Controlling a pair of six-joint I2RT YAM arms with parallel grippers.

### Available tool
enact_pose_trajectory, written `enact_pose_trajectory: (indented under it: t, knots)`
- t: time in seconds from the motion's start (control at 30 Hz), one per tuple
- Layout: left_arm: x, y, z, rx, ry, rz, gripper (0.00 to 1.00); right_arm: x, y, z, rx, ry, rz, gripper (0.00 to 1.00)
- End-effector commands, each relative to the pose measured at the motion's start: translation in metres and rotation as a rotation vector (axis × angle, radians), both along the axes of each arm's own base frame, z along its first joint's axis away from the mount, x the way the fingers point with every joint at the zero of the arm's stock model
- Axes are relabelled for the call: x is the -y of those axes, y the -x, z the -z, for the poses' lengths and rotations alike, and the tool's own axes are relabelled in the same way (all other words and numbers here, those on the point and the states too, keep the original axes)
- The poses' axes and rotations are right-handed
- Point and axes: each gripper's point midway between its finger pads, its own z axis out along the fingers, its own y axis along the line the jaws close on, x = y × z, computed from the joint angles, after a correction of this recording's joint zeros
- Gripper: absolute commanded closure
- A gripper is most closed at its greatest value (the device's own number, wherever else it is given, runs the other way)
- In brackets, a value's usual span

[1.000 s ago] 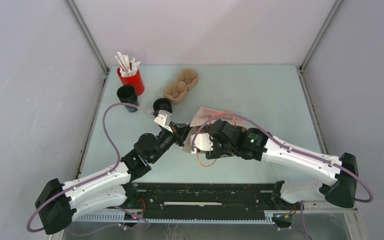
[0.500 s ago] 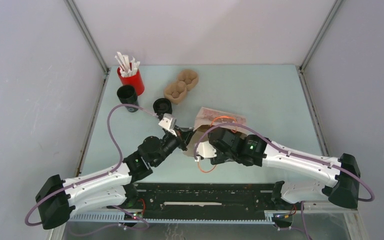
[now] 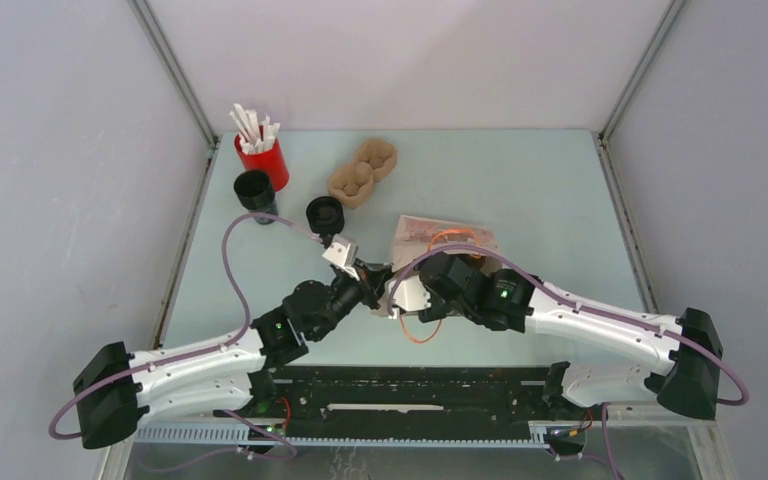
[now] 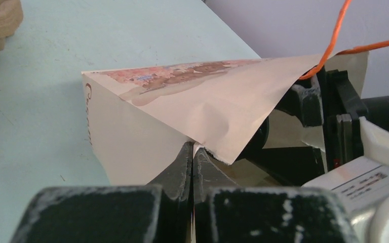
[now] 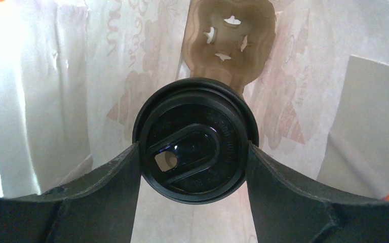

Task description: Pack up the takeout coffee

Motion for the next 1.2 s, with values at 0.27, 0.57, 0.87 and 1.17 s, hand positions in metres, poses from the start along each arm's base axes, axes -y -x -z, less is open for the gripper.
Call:
enact_pose_trajectory:
  t: [0.27,0.57,0.87,1.17]
  knots:
    - [-0.013,-0.001,-0.004,-0.019,-0.002,-0.065,1.00,0.006,0.016,0.006,-0.110,-0.079,-0.044,0.61]
    - [-0.021,-0.002,-0.017,-0.043,-0.038,-0.097,1.00,0.016,0.011,-0.024,-0.014,-0.312,-0.014,0.58]
    - [-0.012,0.008,-0.020,-0.035,-0.049,-0.042,1.00,0.002,0.002,-0.028,-0.024,-0.318,0.006,0.60]
    - [0.000,0.013,-0.010,-0.058,-0.083,-0.009,1.00,-0.015,-0.018,-0.031,0.050,-0.258,-0.049,0.62]
